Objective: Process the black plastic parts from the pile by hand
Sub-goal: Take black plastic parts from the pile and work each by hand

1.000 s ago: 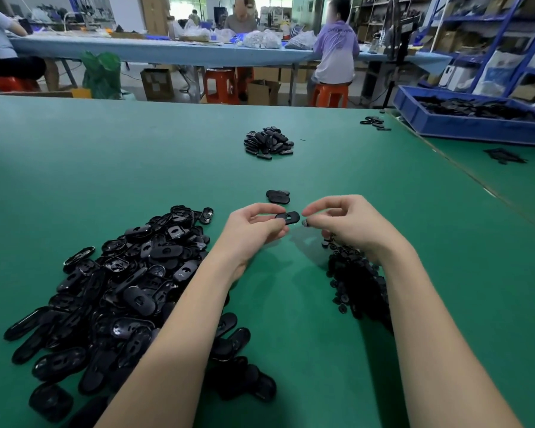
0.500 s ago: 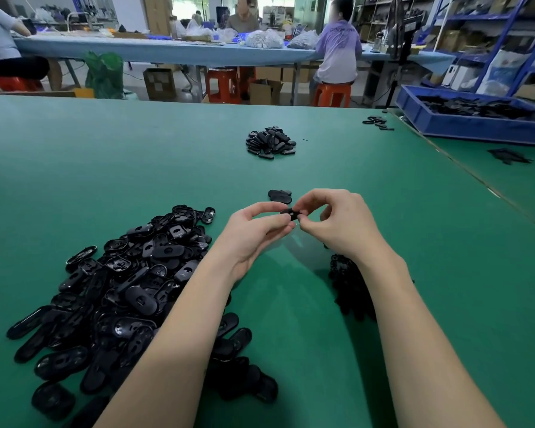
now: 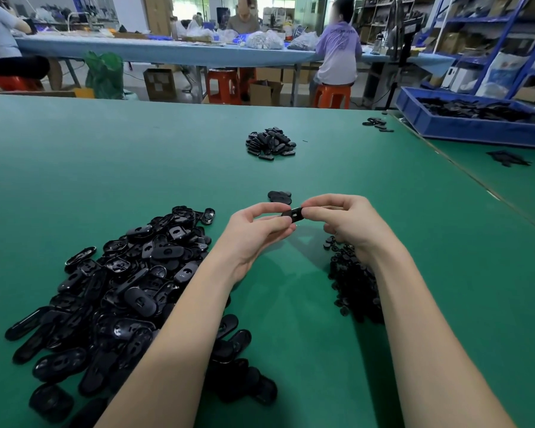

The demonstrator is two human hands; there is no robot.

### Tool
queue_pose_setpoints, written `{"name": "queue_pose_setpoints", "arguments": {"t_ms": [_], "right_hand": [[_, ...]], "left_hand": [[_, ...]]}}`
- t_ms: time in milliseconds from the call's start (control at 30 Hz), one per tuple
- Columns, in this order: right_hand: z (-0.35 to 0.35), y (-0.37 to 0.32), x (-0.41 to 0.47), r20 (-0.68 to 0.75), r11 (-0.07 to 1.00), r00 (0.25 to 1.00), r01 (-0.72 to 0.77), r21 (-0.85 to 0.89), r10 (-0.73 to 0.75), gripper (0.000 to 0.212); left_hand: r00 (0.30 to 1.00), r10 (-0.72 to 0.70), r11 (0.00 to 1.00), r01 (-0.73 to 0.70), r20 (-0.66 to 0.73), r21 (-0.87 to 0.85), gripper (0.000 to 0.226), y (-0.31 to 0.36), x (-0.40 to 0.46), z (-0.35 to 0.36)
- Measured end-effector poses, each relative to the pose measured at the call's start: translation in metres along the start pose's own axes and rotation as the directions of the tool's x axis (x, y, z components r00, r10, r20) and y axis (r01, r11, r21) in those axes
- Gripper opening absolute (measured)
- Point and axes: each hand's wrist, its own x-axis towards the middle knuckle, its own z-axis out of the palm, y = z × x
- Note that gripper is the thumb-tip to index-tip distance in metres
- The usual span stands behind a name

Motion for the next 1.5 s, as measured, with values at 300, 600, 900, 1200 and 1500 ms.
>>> {"name": "queue_pose_setpoints", "arguments": {"t_ms": [300, 600, 900, 1200, 1500], "right_hand": [[0.008, -0.004, 0.0, -0.063, 0.99, 0.998, 0.01, -0.138, -0.019, 0.004], [0.016, -0.007, -0.002, -0.066, 0.993, 0.998, -0.022, -0.115, 0.015, 0.004], [0.016, -0.003, 0.0, -0.113, 0.984, 0.991, -0.086, -0.153, 0.069, 0.017], [0.009, 0.001, 0.0, 0.014, 0.997, 0.999, -0.048, -0.062, 0.049, 0.018], [0.01, -0.003, 0.002, -0.03, 0.979, 0.999, -0.034, -0.202, 0.028, 0.011]], "left_hand": [[1.0, 0.014, 0.999, -0.014, -0.002, 0.039, 0.018, 0.001, -0.002, 0.001], [0.999, 0.037, 0.998, -0.036, -0.028, 0.058, 0.017, 0.002, -0.001, -0.001], [0.999, 0.038, 0.991, -0.033, -0.031, 0.127, 0.018, 0.0, 0.0, -0.003], [0.997, 0.068, 0.979, -0.061, -0.026, 0.196, 0.013, -0.001, 0.0, -0.003], [0.994, 0.097, 0.952, -0.077, -0.053, 0.297, 0.014, -0.005, 0.002, -0.002]]}}
